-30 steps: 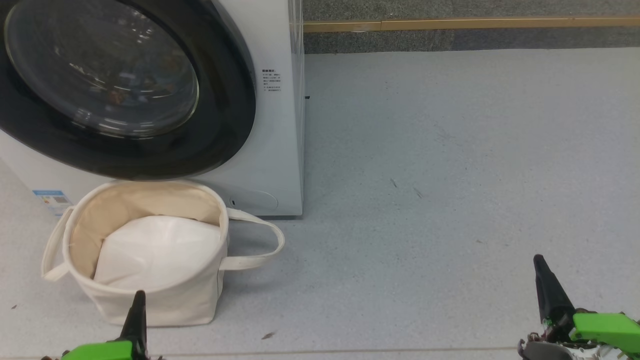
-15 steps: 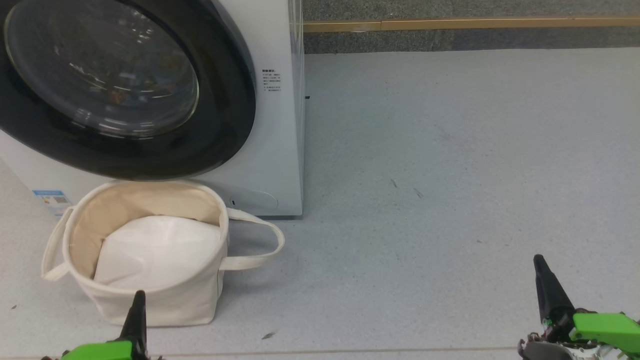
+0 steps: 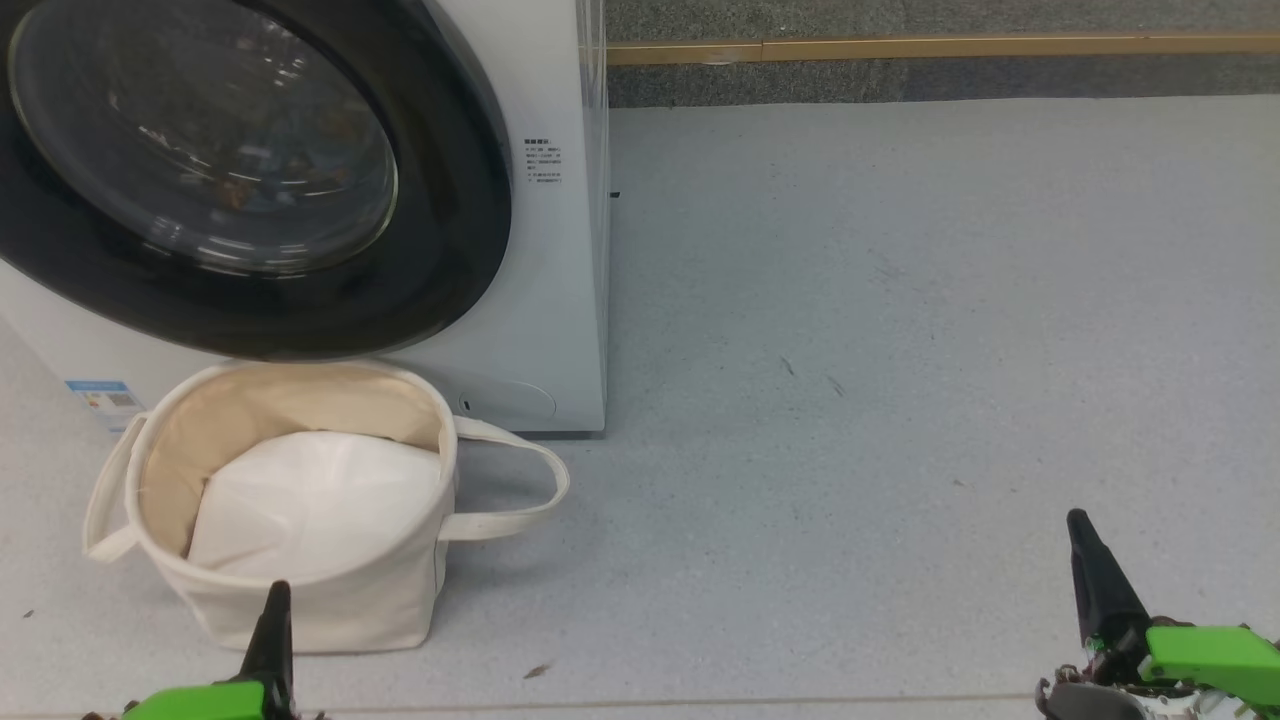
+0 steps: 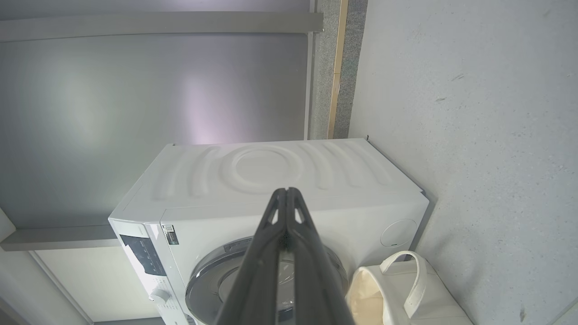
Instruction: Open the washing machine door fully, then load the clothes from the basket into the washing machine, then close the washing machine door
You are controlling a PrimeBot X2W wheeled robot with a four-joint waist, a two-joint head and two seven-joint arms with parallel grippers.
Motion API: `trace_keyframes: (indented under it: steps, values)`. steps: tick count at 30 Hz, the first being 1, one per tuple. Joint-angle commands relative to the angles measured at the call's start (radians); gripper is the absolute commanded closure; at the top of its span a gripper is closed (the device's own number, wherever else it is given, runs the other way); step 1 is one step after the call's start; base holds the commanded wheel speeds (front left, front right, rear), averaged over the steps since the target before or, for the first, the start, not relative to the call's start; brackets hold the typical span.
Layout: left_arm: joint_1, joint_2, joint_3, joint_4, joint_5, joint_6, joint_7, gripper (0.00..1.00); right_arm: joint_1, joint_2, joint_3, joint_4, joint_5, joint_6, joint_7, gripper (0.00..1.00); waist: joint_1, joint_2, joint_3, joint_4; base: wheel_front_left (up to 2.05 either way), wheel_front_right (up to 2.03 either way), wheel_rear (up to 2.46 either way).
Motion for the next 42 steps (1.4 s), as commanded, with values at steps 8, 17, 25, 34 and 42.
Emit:
trace_keyframes:
  steps: [8, 17, 25, 34, 42]
  values:
    - [-0.024, 0.008, 0.042, -0.037, -0.006, -0.006, 0.007, 1.0, -0.05, -0.006, 0.019, -0.031, 0.005, 0.0, 0.008, 1.0, 0.0, 0.0, 0.0, 0.0, 0.0, 0.0, 0.0]
    - [-0.024, 0.008, 0.042, -0.037, -0.006, -0.006, 0.007, 1.0, -0.05, -0.006, 0.019, -0.031, 0.005, 0.0, 0.008, 1.0, 0.0, 0.0, 0.0, 0.0, 0.0, 0.0, 0.0]
    - [-0.024, 0.008, 0.042, -0.037, -0.005, -0.006, 0.008, 1.0, -0.05, -0.006, 0.019, -0.031, 0.005, 0.0, 0.008, 1.0, 0.0, 0.0, 0.0, 0.0, 0.0, 0.0, 0.0]
    - [-0.024, 0.008, 0.043, -0.037, -0.005, -0.006, 0.008, 1.0, -0.05, -0.006, 0.019, -0.031, 0.005, 0.0, 0.008, 1.0, 0.0, 0.0, 0.0, 0.0, 0.0, 0.0, 0.0]
    - [-0.024, 0.007, 0.043, -0.037, -0.005, -0.006, 0.008, 1.0, -0.05, -0.006, 0.02, -0.031, 0.005, 0.0, 0.008, 1.0, 0.0, 0.0, 0.0, 0.0, 0.0, 0.0, 0.0]
